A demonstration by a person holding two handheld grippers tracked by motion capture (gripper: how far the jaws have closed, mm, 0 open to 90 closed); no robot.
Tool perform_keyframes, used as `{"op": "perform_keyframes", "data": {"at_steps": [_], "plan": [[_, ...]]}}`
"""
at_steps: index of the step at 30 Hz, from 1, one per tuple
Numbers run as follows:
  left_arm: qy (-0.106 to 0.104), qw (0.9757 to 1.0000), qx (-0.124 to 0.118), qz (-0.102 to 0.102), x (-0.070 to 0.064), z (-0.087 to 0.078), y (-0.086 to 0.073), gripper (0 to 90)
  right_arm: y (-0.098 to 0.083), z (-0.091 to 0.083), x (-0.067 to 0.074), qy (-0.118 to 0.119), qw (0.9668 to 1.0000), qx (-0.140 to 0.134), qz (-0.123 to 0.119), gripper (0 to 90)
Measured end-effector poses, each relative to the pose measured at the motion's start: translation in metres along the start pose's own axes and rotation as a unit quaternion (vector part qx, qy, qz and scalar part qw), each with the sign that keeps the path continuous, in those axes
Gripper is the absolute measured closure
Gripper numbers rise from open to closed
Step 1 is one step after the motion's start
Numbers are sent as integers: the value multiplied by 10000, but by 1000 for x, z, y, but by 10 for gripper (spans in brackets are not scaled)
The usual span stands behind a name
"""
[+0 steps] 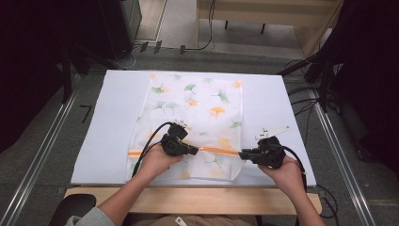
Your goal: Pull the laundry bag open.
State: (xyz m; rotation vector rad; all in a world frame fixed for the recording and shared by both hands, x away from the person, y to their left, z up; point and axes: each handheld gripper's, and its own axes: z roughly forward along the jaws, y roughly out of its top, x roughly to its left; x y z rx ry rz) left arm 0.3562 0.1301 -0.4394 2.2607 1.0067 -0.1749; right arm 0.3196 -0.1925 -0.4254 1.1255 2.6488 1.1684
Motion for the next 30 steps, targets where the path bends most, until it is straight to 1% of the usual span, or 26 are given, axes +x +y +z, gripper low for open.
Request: {"op": "perform_keyframes", "data": {"at_steps": [1,3,8,12,16,17,18,20,21,22,24,25,26,27,28,29,30], "plan": [[-9,10000,-31,-85,2,-1,-2,900,0,0,0,6,10000,-1,2,844],[-7,9999,-33,-142,5,-3,-5,900,0,0,-1,3,10000,17,18,845],[1,9999,-40,-146,6,-5,-7,900,1,1,-2,24,10000,47,21,845],[-53,9998,8,-204,7,-6,-7,900,2,2,-1,16,10000,80,15,845],[-46,9998,16,-207,8,-7,-7,900,1,2,-2,23,10000,92,6,845],[-80,9997,36,-225,8,-7,-7,900,1,2,-2,41,10000,80,15,844],[-27,9998,38,-196,9,-7,-7,900,1,2,-2,51,10000,79,9,844],[-22,9998,48,-211,9,-9,-7,900,1,2,-2,51,9999,103,24,844],[37,9998,54,-193,9,-10,-8,900,0,2,-3,52,9999,113,27,844],[39,9998,102,-181,9,-12,-9,900,0,3,-3,48,9999,128,30,844],[91,9997,100,-197,10,-16,-11,900,-1,2,-4,43,9999,147,49,843],[126,9997,142,-177,12,-19,-13,900,-1,2,-4,50,9999,148,53,843],[157,9996,155,-193,13,-21,-14,900,-1,2,-4,42,9999,141,56,843],[166,9994,140,-253,14,-22,-15,900,-1,2,-4,38,9998,154,78,843],[198,9993,175,-250,16,-24,-16,900,-1,2,-4,31,9998,163,92,843],[183,9993,174,-288,18,-25,-17,900,-2,2,-5,25,9998,167,100,843],[184,9992,209,-284,20,-27,-18,900,-2,2,-5,24,9998,171,92,843]]}}
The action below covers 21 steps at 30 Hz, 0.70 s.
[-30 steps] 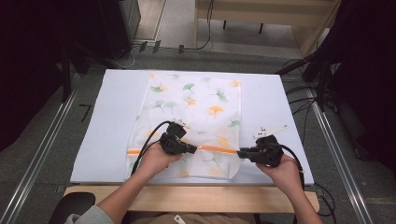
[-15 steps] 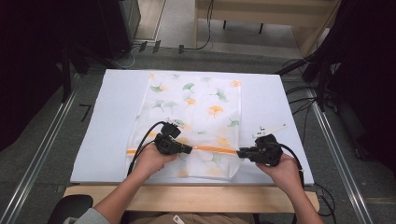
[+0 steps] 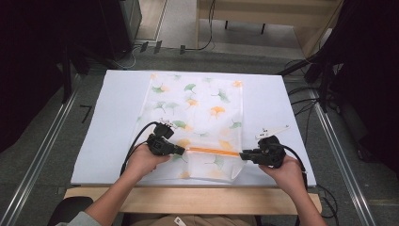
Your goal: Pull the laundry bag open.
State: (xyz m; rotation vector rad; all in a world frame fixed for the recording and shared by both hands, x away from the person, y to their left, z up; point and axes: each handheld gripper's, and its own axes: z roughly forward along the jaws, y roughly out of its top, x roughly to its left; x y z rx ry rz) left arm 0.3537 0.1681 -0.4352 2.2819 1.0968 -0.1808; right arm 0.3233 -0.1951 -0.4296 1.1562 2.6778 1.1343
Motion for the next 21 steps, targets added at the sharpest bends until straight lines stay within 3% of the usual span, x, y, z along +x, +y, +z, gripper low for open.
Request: {"op": "perform_keyframes", "data": {"at_steps": [6,21], "plan": [[-164,9997,-76,-182,4,-7,-6,900,0,0,-1,10,10000,6,-10,843],[-246,9994,-86,-214,8,-10,-9,900,-1,5,0,43,9999,100,22,843]]}}
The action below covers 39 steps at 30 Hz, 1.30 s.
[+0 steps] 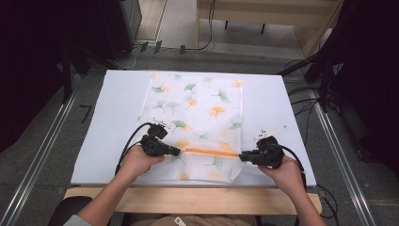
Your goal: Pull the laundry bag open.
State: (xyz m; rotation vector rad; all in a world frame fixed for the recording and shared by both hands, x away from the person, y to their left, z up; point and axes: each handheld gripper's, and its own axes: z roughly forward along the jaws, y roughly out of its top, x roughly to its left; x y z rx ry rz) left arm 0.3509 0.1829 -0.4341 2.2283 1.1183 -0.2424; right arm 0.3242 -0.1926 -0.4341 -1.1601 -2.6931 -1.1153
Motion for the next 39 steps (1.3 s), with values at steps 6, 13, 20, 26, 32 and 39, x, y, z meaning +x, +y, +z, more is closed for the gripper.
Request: {"op": "perform_keyframes", "data": {"at_steps": [6,13,20,26,32,39], "plan": [[14,10000,3,5,-1,0,-1,900,0,1,0,-15,10000,26,16,843],[116,9999,52,-26,3,2,-2,900,0,0,-1,-27,10000,16,-11,842],[192,9997,87,-132,12,-6,-7,900,-1,-1,-5,-68,10000,30,41,842],[231,9995,82,-221,18,-16,-14,900,-1,-1,-7,-72,10000,34,52,842],[235,9995,35,-221,17,-16,-15,900,-1,-1,-7,-81,9999,36,50,842],[231,9994,18,-245,18,-17,-15,900,-1,-1,-7,-60,10000,31,49,842]]}}
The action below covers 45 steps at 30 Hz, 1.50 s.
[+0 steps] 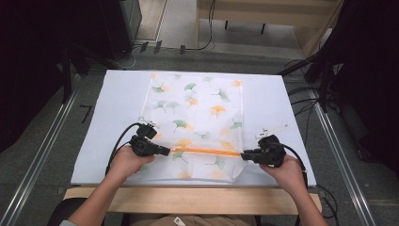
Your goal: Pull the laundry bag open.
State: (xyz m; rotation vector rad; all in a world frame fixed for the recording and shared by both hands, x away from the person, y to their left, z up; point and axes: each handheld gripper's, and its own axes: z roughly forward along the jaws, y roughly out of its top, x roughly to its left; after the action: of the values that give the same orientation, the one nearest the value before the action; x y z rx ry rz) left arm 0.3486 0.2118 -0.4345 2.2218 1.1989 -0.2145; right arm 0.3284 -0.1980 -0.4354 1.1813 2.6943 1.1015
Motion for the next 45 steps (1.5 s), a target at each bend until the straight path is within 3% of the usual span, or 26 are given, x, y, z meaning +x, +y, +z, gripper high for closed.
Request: {"op": "perform_keyframes", "data": {"at_steps": [13,21,26,45], "plan": [[54,10000,43,-7,4,-3,-2,900,0,0,0,-6,10000,18,11,842],[95,9998,-27,-155,13,-14,-13,900,0,0,-1,-12,10000,13,1,842],[72,9994,-81,-320,25,-27,-27,900,0,1,-1,-4,10000,46,5,842],[89,9995,-108,-296,24,-28,-27,900,0,2,-1,-18,10000,67,-10,841]]}}
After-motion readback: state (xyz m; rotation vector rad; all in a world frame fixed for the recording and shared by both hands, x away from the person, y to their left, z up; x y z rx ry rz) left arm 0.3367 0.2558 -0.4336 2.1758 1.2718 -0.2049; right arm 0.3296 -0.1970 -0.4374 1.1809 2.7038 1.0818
